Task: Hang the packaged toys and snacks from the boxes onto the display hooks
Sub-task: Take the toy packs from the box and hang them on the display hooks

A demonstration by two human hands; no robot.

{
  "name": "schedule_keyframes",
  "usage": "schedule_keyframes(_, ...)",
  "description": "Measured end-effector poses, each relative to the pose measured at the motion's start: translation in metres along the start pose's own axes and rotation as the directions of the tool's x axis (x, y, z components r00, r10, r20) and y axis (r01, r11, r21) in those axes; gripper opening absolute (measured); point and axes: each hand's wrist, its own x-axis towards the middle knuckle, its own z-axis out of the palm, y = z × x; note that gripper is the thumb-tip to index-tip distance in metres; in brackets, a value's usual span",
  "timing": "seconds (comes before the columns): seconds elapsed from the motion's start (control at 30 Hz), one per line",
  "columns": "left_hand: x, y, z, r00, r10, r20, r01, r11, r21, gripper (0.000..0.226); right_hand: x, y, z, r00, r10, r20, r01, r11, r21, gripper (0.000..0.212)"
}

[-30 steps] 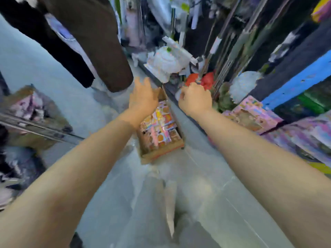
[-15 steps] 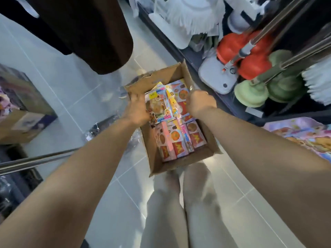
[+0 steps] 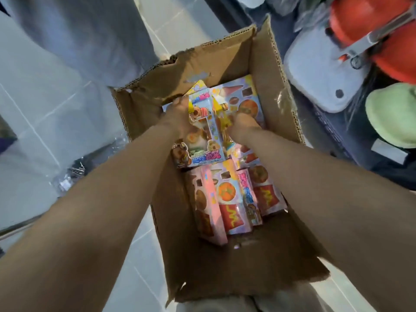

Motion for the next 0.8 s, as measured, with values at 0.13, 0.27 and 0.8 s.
schedule_keyframes(0.13, 0.038, -0.014, 0.011, 0.999, -0.042, -0.006, 0.042, 0.998, -0.051, 0.136, 0.024, -0.001, 0.011, 0.995, 0.019, -0.1, -0.009, 0.995, 0.099, 0.024)
schedule_keyframes(0.27, 0.021, -0.009, 0.0, 0.995, -0.1, -0.028, 0.103, 0.988, 0.116, 0.114, 0.019, 0.0, 0.005, 0.999, -0.017, -0.035, 0.024, 0.977, 0.211, 0.018)
schedule_keyframes(0.8, -0.133, 0.005, -0.061, 0.876, 0.463, -0.132, -0.332, 0.779, 0.531, 0.043, -0.097, 0.011, -0.025, 0.992, 0.094, -0.083, -0.029, 0.813, 0.581, 0.017)
